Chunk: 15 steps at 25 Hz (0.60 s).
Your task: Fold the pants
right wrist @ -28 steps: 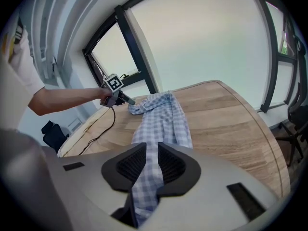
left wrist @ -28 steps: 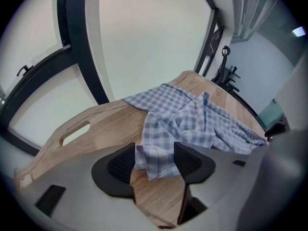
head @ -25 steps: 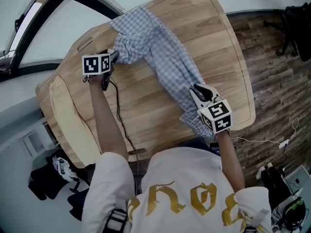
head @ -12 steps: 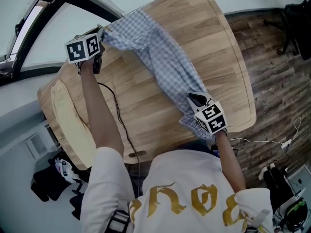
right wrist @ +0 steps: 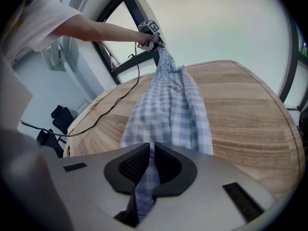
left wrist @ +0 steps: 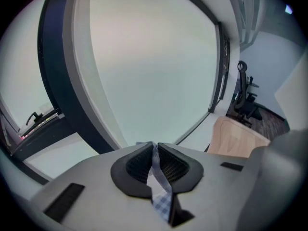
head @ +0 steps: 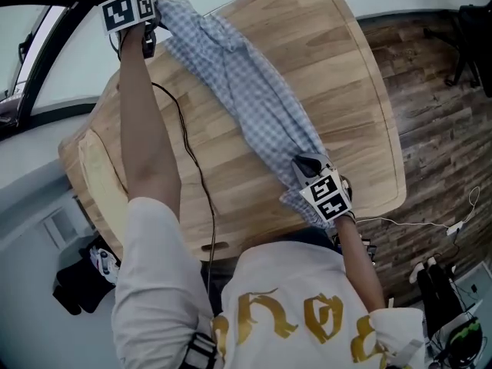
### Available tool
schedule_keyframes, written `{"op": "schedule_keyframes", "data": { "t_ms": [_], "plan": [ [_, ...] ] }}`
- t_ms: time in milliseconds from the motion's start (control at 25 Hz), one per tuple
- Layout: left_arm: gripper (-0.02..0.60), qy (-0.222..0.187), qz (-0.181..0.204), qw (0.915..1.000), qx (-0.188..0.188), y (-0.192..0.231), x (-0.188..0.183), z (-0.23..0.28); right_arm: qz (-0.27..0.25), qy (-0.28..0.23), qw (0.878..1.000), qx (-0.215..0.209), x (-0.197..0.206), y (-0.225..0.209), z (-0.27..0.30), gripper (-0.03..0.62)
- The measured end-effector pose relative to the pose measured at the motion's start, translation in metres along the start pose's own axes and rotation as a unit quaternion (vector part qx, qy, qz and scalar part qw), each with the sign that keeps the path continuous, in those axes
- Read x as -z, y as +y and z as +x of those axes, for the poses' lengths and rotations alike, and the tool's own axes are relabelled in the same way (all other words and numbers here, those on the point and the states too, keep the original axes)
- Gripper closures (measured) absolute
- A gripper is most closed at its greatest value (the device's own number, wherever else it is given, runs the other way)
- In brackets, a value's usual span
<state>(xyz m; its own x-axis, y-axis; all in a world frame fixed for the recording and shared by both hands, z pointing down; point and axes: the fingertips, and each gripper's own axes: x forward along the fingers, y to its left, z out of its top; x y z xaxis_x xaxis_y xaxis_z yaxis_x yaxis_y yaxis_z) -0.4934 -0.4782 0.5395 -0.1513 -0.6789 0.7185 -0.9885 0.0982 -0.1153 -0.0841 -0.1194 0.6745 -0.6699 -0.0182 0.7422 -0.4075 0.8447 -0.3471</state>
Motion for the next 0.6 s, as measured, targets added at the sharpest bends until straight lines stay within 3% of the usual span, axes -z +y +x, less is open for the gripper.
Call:
{"op": "schedule_keyframes", "data": {
  "t_ms": [80,200,320,480,600],
  "plan": [
    [0.523,0.026,0.028,0.999,-0.024,0.002,0.017,0.018,-0.001,-0.002,1.0,-0.001,-0.001,-0.001,0.001,0.543],
    [0.427,0.038,0.039,0.998,-0.031,0.005,0.042,0.025,-0.003,-0.004,1.0,-0.005,-0.001,-0.003,0.002,0.543],
    [0.413,0.033,0.03,0.999,0.007,-0.019,0.053,0.023,0.0,0.001,1.0,-0.008,0.003,-0.007,0.003,0.548],
    [0.41,-0.009,0.061,0.9969,0.05,-0.076,0.045,-0.001,0.022,0.001,1.0,-0.012,0.001,-0.006,0.001,0.549],
    [0.41,-0.046,0.064,0.9913,0.105,-0.13,0.045,-0.034,0.037,-0.026,0.999,0.021,-0.013,-0.011,-0.01,0.554]
  ]
}}
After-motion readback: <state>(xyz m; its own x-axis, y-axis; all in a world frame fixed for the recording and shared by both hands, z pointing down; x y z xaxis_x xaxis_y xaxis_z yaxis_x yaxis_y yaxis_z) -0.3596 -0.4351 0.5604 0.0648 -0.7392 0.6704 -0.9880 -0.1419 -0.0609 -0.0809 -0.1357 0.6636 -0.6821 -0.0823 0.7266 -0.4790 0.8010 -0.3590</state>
